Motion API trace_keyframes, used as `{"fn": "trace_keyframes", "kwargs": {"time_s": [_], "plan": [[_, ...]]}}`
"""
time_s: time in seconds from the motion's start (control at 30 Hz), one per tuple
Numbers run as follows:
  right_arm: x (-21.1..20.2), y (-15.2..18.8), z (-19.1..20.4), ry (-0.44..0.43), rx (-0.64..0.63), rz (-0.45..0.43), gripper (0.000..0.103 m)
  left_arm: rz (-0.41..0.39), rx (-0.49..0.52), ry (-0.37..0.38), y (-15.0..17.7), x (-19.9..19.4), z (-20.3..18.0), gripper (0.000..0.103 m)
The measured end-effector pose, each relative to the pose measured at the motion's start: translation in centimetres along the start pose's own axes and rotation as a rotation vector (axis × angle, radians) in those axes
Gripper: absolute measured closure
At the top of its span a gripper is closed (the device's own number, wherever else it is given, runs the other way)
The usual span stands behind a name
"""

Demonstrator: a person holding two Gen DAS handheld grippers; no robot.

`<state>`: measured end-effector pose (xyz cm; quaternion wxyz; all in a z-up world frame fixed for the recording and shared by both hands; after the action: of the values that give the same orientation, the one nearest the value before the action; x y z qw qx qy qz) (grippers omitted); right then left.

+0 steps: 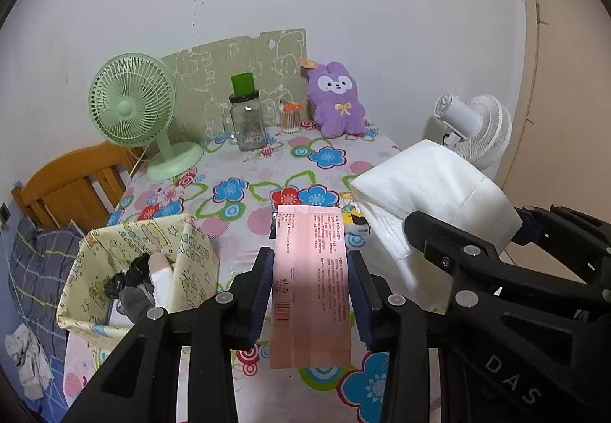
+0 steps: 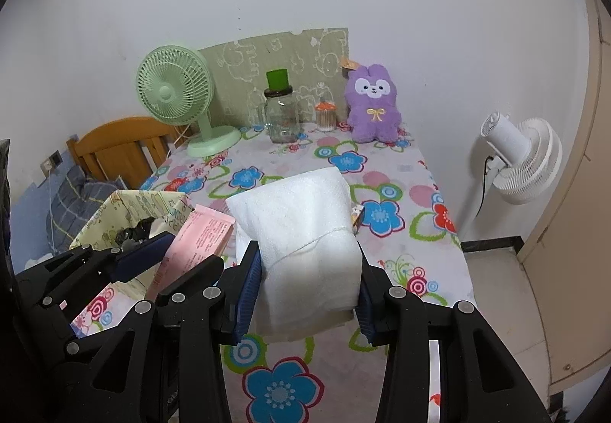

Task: Organize soft objects
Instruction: 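Lift the pink packet and white towel and carry them toward the yellow box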

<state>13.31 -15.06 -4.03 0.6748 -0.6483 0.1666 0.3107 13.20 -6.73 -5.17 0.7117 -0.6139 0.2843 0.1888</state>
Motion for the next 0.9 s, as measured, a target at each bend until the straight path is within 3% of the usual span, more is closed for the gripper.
{"fn": "trace_keyframes", "kwargs": {"time_s": [0.9], "plan": [[3.4,-2.9,7.4,-0.046,-0.068,0.058,0.056,0.01,-0.01,-0.028,-1.0,0.8,7.6,0.064]]}}
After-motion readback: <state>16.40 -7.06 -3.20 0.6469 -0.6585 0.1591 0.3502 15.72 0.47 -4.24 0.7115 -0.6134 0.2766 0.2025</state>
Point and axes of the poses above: each gripper's, at about its wrist camera, not at the fingertips, and x roughly the way its jaws point, z to its left, y to its underside, the point moved 7 cm from there along x, roughly the way its jaws point, and after that the axes turned 1 degree about x, right-handed, at the moved point
